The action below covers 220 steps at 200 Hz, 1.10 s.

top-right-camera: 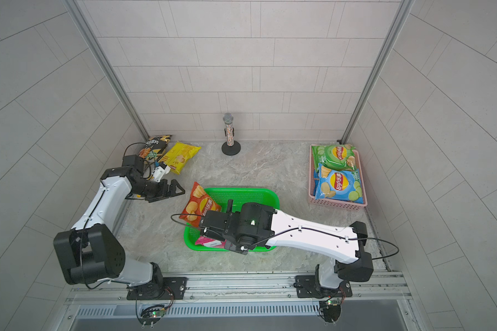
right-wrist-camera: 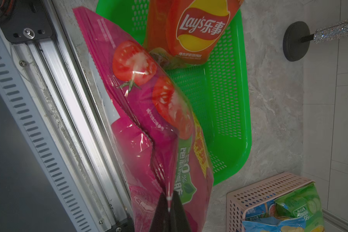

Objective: Put the potato chips into the basket
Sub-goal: Adjust the potato chip in the basket.

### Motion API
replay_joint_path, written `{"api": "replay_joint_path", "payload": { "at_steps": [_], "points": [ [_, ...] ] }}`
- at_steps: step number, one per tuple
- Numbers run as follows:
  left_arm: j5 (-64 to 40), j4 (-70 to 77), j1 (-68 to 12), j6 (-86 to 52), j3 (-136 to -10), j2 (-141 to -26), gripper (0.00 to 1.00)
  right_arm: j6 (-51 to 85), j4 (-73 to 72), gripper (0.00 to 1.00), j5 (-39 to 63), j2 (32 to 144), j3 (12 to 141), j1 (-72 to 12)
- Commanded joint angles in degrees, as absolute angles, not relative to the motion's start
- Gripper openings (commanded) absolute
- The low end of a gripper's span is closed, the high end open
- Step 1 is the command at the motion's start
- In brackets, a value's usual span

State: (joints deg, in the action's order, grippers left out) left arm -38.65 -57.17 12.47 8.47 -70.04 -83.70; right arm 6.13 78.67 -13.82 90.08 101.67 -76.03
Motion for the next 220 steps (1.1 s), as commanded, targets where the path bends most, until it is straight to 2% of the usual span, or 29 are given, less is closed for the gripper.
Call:
{"api": "replay_joint_path", "payload": {
  "at_steps": [1, 63, 103, 143, 174, 220],
  "points": [
    [-39.42, -57.01, 12.68, 8.44, -69.73, -84.12, 1.00, 9.06, 77.00, 0.00, -15.28, 87.41, 102.81, -74.02],
    [-39.48, -57.02, 12.67, 8.26, -69.71, -84.02, 1.00, 19.24, 71.40, 0.00, -3.23, 80.67, 100.51, -61.01],
    [-39.89, -56.81, 12.68, 8.13, -69.52, -84.03, 1.00, 31.15, 59.61, 0.00, 5.39, 73.59, 91.82, -53.53],
    [-40.01, -56.61, 12.63, 8.00, -69.47, -83.86, 1.00, 42.71, 49.30, 0.00, 4.06, 69.33, 85.14, -52.93],
    [-40.05, -56.56, 12.66, 7.91, -69.44, -83.85, 1.00, 53.20, 35.29, 0.00, 0.47, 64.09, 77.00, -52.91],
    [-39.60, -56.50, 12.66, 7.76, -69.26, -83.76, 1.00, 58.83, 24.26, 0.00, -4.94, 63.49, 74.26, -53.63]
  ]
}}
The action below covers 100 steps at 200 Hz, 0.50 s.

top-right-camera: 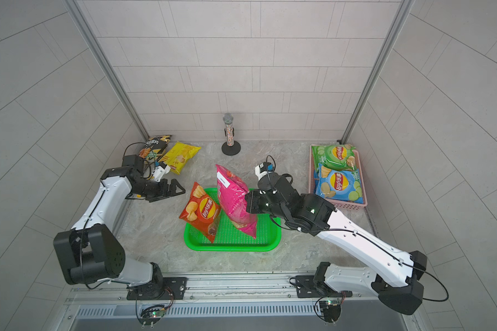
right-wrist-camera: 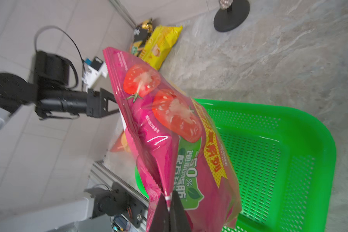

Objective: Put the potato chips into the basket
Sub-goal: Adjust the potato chip in the basket.

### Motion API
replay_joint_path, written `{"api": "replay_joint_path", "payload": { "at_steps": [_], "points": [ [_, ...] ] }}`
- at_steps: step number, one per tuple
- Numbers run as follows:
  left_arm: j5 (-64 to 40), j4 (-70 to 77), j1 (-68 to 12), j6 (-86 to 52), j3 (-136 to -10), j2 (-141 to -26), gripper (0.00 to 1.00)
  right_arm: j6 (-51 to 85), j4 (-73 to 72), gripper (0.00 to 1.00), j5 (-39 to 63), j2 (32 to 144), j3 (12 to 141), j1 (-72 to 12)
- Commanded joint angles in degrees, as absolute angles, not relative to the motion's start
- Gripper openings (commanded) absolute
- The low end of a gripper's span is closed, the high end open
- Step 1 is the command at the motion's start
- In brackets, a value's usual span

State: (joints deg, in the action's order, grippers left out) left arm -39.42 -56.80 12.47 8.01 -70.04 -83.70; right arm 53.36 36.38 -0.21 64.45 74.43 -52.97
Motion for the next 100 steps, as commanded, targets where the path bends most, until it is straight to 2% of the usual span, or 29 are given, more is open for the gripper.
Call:
{"api": "replay_joint_path", "payload": {
  "at_steps": [1, 42, 100],
  "points": [
    [-39.57, -56.51, 12.66, 7.75, -69.26, -83.72, 1.00, 58.86, 24.08, 0.00, -5.06, 63.52, 74.18, -53.71],
    [-38.75, -56.01, 12.66, 7.25, -68.96, -83.30, 1.00, 59.80, 18.34, 0.00, -16.07, 66.49, 72.62, -60.25],
    [-36.34, -54.24, 12.75, 7.51, -67.76, -80.15, 1.00, 67.76, 12.84, 0.00, -42.01, 67.84, 69.26, -73.82]
  ]
}}
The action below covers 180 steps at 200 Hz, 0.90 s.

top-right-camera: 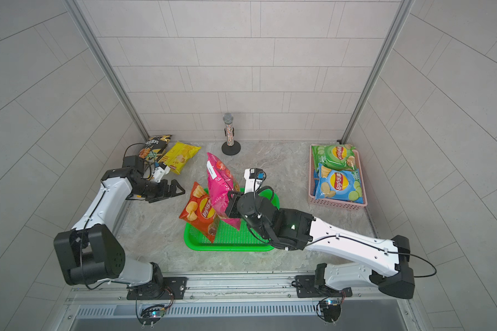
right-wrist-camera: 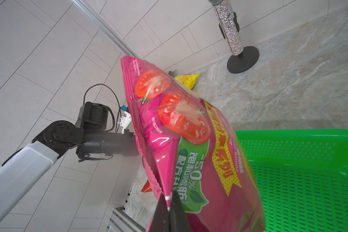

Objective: Put the potato chips into the basket
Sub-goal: Adjust the potato chip in the basket.

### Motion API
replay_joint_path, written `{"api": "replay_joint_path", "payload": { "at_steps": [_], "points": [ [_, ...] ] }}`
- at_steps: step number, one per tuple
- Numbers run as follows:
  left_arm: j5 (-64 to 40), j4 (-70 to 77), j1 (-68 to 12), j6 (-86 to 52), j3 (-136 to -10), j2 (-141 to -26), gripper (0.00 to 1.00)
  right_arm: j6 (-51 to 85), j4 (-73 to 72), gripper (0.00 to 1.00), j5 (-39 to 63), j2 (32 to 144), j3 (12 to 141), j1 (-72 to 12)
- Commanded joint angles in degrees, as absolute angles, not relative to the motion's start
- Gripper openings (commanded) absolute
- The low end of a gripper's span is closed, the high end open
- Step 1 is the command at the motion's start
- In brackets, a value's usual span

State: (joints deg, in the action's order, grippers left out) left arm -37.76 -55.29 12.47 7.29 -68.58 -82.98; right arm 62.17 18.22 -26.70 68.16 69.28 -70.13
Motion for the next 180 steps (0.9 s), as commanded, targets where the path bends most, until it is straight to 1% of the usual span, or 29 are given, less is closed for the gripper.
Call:
{"api": "replay_joint_path", "payload": {
  "at_steps": [1, 11, 26, 80, 100, 150, 180],
  "points": [
    [-36.27, -54.24, 12.70, 7.49, -67.76, -80.15, 1.00, 67.94, 12.83, 0.00, -42.36, 67.85, 69.26, -74.00],
    [-36.12, -54.08, 12.61, 7.61, -67.65, -79.53, 1.00, 69.65, 12.85, 0.00, -45.73, 68.10, 69.09, -75.74],
    [-35.98, -53.99, 12.72, 7.56, -67.43, -78.96, 1.00, 73.61, 14.18, 0.00, -47.78, 68.61, 68.83, -77.01],
    [-36.69, -52.27, 12.74, 6.34, -64.83, -77.25, 1.00, 87.68, 18.10, 0.00, -48.76, 69.21, 64.81, -78.04],
    [-37.67, -50.86, 12.67, 5.18, -63.87, -76.65, 1.00, 90.25, 14.25, 0.00, -48.52, 69.86, 61.61, -78.37],
    [-38.54, -48.83, 12.66, 3.77, -62.60, -76.42, 1.00, 95.82, 7.02, 0.00, -48.02, 75.42, 58.57, -78.39],
    [-38.72, -48.62, 12.65, 3.91, -62.24, -76.30, 1.00, 94.33, 0.77, 0.00, -47.70, 79.38, 58.11, -78.23]
  ]
}}
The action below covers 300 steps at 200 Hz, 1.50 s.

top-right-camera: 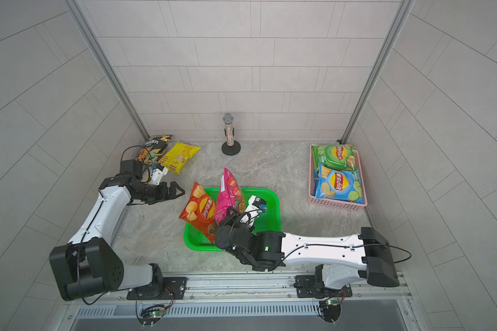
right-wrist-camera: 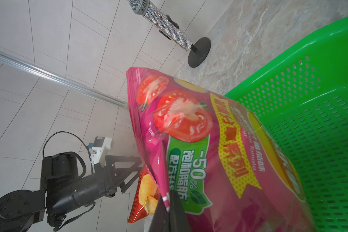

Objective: Put the potato chips into the basket
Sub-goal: Adjust the potato chip in the basket.

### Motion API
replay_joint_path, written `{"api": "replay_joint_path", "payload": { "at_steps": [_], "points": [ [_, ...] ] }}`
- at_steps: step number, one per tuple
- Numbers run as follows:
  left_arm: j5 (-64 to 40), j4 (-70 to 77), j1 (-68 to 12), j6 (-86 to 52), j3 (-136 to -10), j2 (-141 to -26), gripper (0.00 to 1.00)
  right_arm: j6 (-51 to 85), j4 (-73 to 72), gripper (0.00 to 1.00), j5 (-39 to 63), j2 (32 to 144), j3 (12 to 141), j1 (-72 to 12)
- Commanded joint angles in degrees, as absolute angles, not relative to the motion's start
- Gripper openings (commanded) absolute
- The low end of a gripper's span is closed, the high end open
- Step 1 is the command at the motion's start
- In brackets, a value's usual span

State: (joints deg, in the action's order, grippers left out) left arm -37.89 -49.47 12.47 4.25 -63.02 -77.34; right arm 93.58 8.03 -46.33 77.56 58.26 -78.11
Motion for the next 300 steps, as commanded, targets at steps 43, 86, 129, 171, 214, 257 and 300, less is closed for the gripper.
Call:
{"api": "replay_joint_path", "payload": {
  "at_steps": [43, 86, 129, 171, 214, 257, 300],
  "points": [
    [-38.67, -48.22, 12.64, 3.98, -61.85, -76.47, 1.00, 93.16, -6.05, 0.00, -44.71, 84.66, 59.02, -77.16],
    [-38.06, -48.25, 12.65, 4.35, -62.14, -76.66, 1.00, 88.96, -11.68, 0.20, -44.45, 82.83, 56.14, -76.89],
    [-37.42, -48.15, 12.65, 4.88, -62.44, -77.37, 1.00, 73.48, -13.58, 0.43, -46.57, 76.69, 55.30, -76.18],
    [-33.67, -48.83, 12.66, 8.23, -63.20, -77.06, 1.00, 62.75, -6.32, 0.41, -29.84, 68.43, 51.71, -66.30],
    [-27.50, -48.18, 12.66, 14.16, -58.72, -76.75, 0.97, 56.21, 13.98, 0.30, -11.35, 62.59, 47.77, -52.55],
    [-29.82, -44.54, 12.57, 13.09, -54.09, -78.26, 0.97, 51.64, 20.14, 0.22, -6.53, 62.30, 43.17, -49.41],
    [-34.72, -45.68, 12.39, 14.26, -54.71, -80.97, 0.96, 47.02, 16.04, 0.21, 1.99, 72.60, 44.81, -49.31]
  ]
}}
